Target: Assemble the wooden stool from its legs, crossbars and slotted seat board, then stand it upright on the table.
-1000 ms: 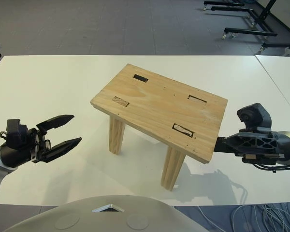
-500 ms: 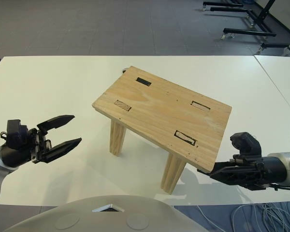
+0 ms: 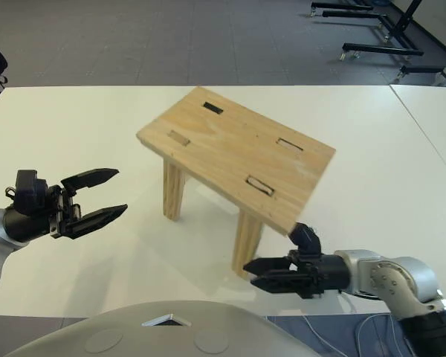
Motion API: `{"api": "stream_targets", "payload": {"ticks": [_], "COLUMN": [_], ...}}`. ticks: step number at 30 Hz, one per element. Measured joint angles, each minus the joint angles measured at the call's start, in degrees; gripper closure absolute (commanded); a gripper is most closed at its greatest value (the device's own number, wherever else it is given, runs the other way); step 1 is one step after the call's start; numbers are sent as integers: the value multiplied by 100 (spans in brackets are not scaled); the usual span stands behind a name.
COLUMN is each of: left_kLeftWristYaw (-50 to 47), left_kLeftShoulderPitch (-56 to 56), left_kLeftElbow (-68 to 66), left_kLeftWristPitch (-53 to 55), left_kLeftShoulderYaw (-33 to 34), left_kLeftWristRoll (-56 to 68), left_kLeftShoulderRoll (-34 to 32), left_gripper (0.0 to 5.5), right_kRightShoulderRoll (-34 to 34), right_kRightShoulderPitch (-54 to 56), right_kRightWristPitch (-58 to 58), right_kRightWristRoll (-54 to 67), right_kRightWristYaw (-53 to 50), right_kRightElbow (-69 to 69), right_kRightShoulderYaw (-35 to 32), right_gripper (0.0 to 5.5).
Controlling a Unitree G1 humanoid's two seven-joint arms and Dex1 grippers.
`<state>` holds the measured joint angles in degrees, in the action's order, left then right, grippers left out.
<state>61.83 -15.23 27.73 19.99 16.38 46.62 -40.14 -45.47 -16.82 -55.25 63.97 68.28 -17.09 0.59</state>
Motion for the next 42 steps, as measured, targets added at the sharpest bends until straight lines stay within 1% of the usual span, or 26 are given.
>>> {"api": "stream_targets", "payload": {"ticks": [2, 5, 7, 13, 17, 21, 26, 29, 31, 33, 35, 37, 38, 39, 41, 42], "left_kLeftWristYaw": [-4, -16, -16, -232, -591, -711, -861, -897, -915, -931, -944, -980, -1029, -1136, -1355, -1555], "left_kLeftShoulderPitch": [176, 362, 413, 479, 565, 660, 723, 724, 724, 723, 720, 728, 742, 757, 788, 843], "left_kLeftElbow": [-116, -217, -264, -327, -327, -314, -318, -314, -311, -311, -311, -312, -310, -306, -303, -345], "left_kLeftWristPitch": [10, 12, 4, -74, -236, -269, -347, -369, -405, -435, -465, -497, -538, -625, -765, -930], "left_kLeftShoulderYaw": [-9, -51, -123, -343, -502, -810, -862, -881, -889, -891, -892, -912, -945, -984, -999, -1004], "left_kLeftWristRoll": [-7, -23, -71, -221, -281, -344, -340, -342, -345, -348, -364, -442, -473, -500, -573, -813], "left_kLeftShoulderRoll": [-23, -13, 21, 308, 731, 987, 1142, 1223, 1257, 1276, 1280, 1309, 1357, 1500, 1730, 1824], "left_gripper": [147, 147, 147, 147, 147, 147, 147, 147, 147, 147, 147, 147, 147, 147, 147, 147], "right_kRightShoulderRoll": [711, 1680, 1962, 2731, 3305, 3845, 4134, 4198, 3996, 3617, 3378, 3309, 3340, 3456, 3639, 3724], "right_kRightShoulderPitch": [207, 896, 1191, 1535, 1629, 2198, 2953, 3022, 2880, 2629, 2487, 2376, 2336, 2285, 2268, 2246], "right_kRightWristPitch": [444, 1187, 1505, 2623, 3103, 3203, 3551, 3460, 3164, 2898, 2805, 2891, 3053, 3447, 4492, 5073], "right_kRightWristRoll": [-258, -729, -992, -1957, -2596, -3079, -3476, -3467, -3349, -3242, -3187, -3061, -2985, -2946, -3263, -3544], "right_kRightWristYaw": [-677, -1278, -1453, -1981, -2489, -2840, -3020, -2946, -2683, -2384, -2188, -2035, -2003, -1973, -2081, -2238], "right_kRightElbow": [232, 878, 999, 1084, 1067, 1276, 1621, 1520, 1334, 1200, 1123, 986, 949, 912, 953, 1034], "right_kRightShoulderYaw": [-29, -72, -67, 27, 369, 780, 836, 988, 1077, 1076, 1036, 884, 776, 567, 369, 285], "right_gripper": [226, 226, 226, 226, 226, 226, 226, 226, 226, 226, 226, 226, 226, 226, 226, 226]}}
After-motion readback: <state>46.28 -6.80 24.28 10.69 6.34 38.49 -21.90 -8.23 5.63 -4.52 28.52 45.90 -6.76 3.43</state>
